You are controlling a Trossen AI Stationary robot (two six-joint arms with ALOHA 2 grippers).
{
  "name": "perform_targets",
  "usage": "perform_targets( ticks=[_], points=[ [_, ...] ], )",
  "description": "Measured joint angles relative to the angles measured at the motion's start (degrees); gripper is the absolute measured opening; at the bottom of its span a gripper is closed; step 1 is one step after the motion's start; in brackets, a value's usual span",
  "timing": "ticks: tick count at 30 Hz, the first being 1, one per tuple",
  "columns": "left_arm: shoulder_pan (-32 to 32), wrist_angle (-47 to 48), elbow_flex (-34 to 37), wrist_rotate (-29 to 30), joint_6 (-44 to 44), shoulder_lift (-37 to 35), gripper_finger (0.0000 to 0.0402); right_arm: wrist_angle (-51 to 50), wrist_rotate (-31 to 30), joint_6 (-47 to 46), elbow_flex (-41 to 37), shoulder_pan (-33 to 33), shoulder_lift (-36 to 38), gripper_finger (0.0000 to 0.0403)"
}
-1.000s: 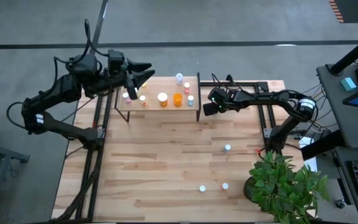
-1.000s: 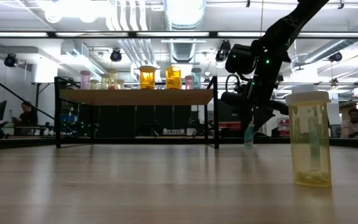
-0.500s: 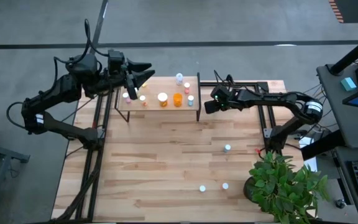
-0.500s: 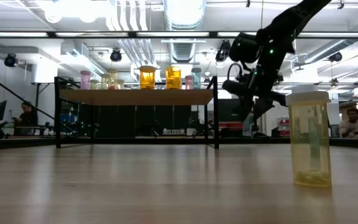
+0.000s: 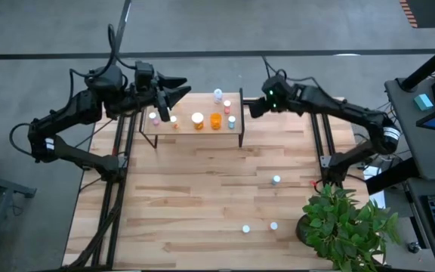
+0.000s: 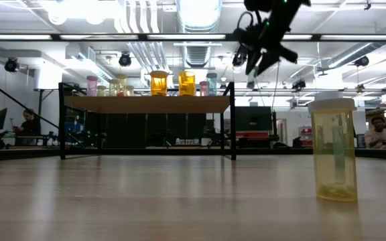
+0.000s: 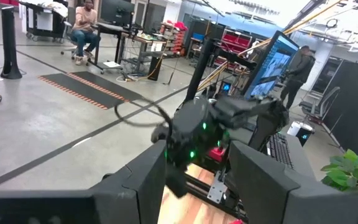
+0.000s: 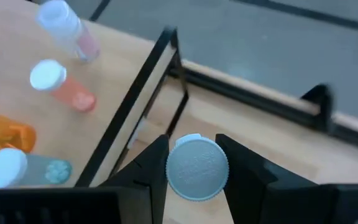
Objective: Pick and place medicine bottles onto shelf by color
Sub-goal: Put the blue pill bottle on the shelf
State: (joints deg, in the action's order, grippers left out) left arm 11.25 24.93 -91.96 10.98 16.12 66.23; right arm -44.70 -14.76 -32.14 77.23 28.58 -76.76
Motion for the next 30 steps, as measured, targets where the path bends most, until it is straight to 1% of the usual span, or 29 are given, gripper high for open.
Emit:
perform_targets(
  ticks=[3,8,12,15,19,23,30],
  points=[
    [0.0,0.0,0.0,0.0,0.0,0.0,0.0160,-5.8,-0.5,3.9,7.3,0.6,-2.4,0.0117],
    [0.0,0.1,0.0,0.0,0.0,0.0,0.0160,-9.5,-0.4,9.3,17.7,1.4,-6.6,0.0117],
    [0.0,0.1,0.0,0.0,-0.6,-0.3,0.0160,-10.7,-0.3,12.9,24.4,1.5,-10.3,0.0117],
    [0.0,0.1,0.0,0.0,-1.2,-0.3,0.0160,-10.8,0.8,14.8,28.9,1.4,-13.2,0.0117],
    [0.0,0.1,0.0,0.0,-1.7,-0.4,0.0160,-11.1,4.5,16.6,34.4,1.4,-17.8,0.0117],
    [0.0,0.1,0.0,0.0,-1.7,-0.9,0.0160,-13.3,6.2,18.7,39.4,1.5,-23.2,0.0117],
    [0.0,0.4,0.0,0.0,-1.6,-1.5,0.0160,-18.2,6.4,20.3,45.7,1.8,-31.7,0.0117]
  ],
)
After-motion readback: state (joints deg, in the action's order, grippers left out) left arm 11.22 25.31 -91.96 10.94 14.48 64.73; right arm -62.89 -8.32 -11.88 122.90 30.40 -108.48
